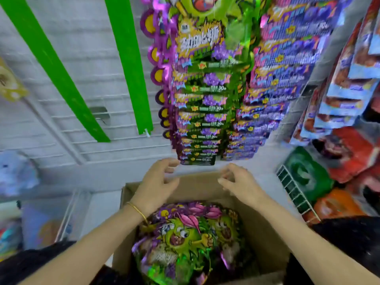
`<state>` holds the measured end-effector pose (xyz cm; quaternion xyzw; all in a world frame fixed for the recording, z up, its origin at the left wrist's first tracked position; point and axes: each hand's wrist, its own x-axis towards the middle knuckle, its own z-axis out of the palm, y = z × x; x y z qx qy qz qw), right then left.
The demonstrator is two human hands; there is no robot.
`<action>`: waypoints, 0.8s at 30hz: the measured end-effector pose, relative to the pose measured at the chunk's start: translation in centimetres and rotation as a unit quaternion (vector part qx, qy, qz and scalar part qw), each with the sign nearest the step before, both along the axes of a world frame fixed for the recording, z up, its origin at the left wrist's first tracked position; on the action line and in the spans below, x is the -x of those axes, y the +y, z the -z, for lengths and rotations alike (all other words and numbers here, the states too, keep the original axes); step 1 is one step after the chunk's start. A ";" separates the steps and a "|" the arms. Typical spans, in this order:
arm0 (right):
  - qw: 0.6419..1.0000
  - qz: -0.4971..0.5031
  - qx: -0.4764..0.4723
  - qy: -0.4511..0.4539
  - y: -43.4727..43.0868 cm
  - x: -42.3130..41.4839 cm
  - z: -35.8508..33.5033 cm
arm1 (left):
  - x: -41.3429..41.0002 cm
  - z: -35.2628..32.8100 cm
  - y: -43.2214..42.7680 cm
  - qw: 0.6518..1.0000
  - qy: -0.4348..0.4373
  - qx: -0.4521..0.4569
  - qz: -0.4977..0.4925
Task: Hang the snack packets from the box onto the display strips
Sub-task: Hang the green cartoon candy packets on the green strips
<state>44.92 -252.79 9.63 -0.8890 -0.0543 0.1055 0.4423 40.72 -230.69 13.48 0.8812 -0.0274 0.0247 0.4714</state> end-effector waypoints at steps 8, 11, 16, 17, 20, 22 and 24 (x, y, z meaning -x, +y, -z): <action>0.958 0.005 0.083 0.274 0.2 2.7 14.4 | -0.9 3.0 0.0 0.995 0.091 -0.034 0.010; 0.959 0.017 0.062 0.277 2.5 4.1 16.5 | -1.1 3.2 -0.1 0.995 0.096 -0.031 0.004; 0.972 0.100 0.041 0.207 3.9 3.9 16.2 | -1.4 3.3 0.2 0.995 0.095 -0.022 -0.002; 0.973 0.119 0.011 0.196 3.8 3.6 15.9 | -1.4 3.4 0.3 0.995 0.097 -0.018 -0.003; 0.981 0.099 -0.064 0.155 3.3 2.7 13.7 | -1.5 3.2 0.4 0.994 0.105 -0.018 -0.001; 0.976 0.071 -0.139 0.148 3.0 2.2 11.5 | -1.4 3.0 0.6 0.994 0.107 -0.030 0.004; 0.972 0.035 -0.176 0.152 2.6 1.7 9.5 | -1.5 3.0 0.9 0.993 0.090 -0.079 0.010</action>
